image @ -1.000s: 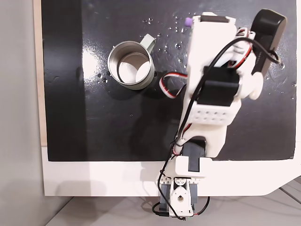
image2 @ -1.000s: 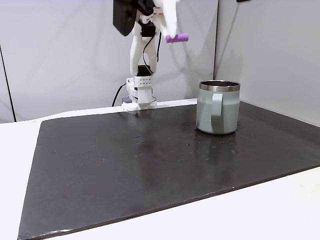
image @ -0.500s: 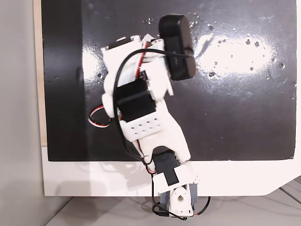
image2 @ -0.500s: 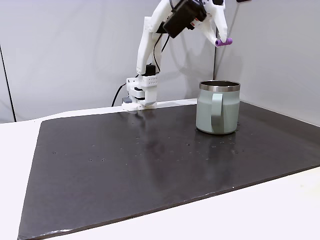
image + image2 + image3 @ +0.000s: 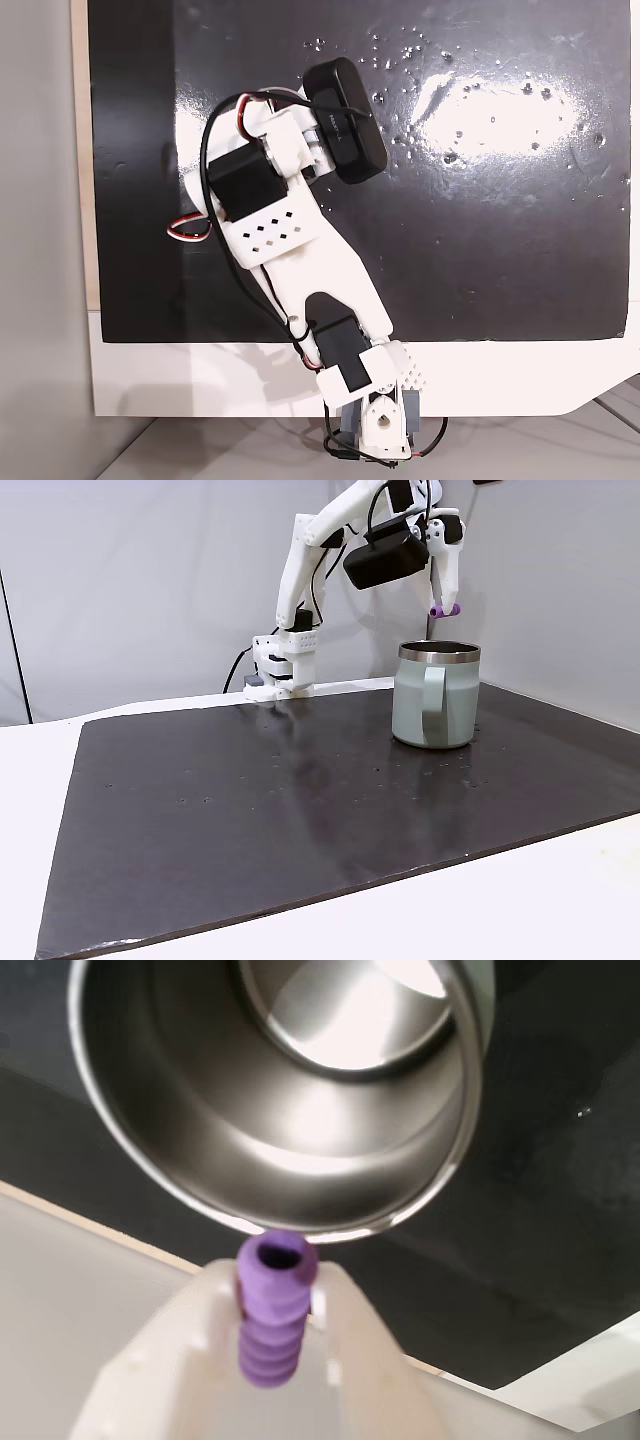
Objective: Grasp a pengrip and put it in the cup.
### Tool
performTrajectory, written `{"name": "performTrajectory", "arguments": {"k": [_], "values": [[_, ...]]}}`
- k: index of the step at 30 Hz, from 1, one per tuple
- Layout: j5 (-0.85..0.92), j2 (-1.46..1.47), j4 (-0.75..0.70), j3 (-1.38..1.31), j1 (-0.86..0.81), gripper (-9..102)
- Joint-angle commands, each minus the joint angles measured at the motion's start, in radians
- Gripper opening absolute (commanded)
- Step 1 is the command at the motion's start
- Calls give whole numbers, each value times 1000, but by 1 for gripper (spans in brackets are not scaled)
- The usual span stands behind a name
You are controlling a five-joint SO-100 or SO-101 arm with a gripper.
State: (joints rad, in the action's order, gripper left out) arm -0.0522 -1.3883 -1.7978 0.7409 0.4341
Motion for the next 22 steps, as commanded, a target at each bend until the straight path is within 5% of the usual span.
{"name": "performTrajectory", "arguments": {"k": [1, 3, 7, 22], "values": [[-12, -11, -5, -3, -14, 0], [-21, -11, -5, -3, -17, 1], [-61, -11, -5, -18, -29, 24], [-67, -3, -5, -20, -46, 26]]}}
